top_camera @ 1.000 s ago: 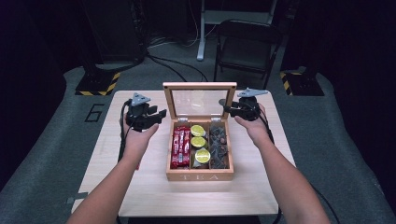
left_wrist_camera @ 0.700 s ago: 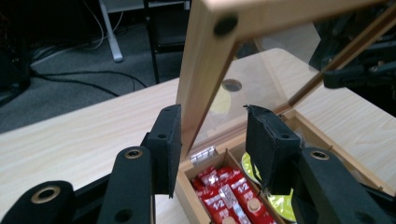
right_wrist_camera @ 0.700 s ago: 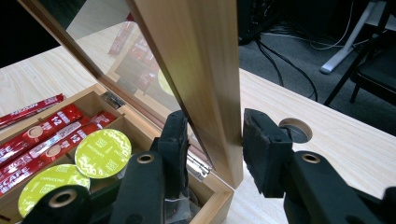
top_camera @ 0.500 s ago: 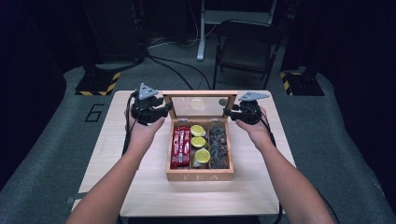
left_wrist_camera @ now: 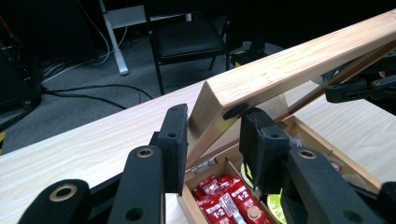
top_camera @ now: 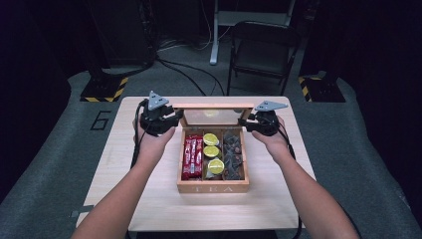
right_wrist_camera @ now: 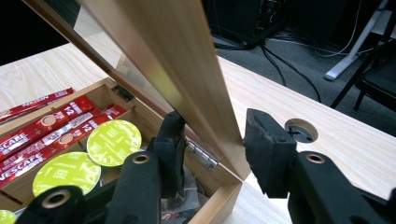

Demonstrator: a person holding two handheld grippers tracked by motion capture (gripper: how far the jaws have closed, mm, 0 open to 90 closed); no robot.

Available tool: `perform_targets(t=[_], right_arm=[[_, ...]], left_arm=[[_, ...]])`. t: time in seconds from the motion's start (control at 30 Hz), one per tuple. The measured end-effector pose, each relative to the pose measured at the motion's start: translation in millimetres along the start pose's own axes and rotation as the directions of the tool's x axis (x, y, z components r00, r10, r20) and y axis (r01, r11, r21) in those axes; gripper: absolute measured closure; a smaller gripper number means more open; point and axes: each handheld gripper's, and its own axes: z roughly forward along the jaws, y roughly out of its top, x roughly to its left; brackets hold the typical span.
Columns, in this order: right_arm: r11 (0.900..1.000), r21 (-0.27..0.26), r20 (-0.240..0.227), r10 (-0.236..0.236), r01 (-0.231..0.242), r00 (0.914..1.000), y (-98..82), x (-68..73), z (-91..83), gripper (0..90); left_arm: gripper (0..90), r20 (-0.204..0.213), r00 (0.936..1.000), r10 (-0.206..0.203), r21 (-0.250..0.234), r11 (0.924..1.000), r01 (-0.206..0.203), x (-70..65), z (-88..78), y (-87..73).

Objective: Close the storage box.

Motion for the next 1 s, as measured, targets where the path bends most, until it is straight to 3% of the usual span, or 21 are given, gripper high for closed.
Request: perform_targets(t=[0.53,0.87,1.0], right_arm=[[0.999,-0.029,-0.057,0.021,-0.022,0.9981,-15.4,12.4,-21.7,50.9],[1.0,-0.016,-0.084,0.008,-0.009,0.9964,-32.4,30.0,-45.1,50.9],[1.0,-0.009,-0.097,-0.025,0.025,0.995,-39.4,39.6,-55.0,50.9]], left_arm=[[61.4,0.023,0.999,0.038,0.004,0.9993,-0.038,-15.9,-19.2,-31.6],[60.7,0.04,0.9984,0.041,0.004,0.9992,-0.041,-23.2,-26.9,-51.1],[60.4,0.052,0.9978,0.041,0.006,0.9991,-0.041,-25.9,-29.9,-60.1]])
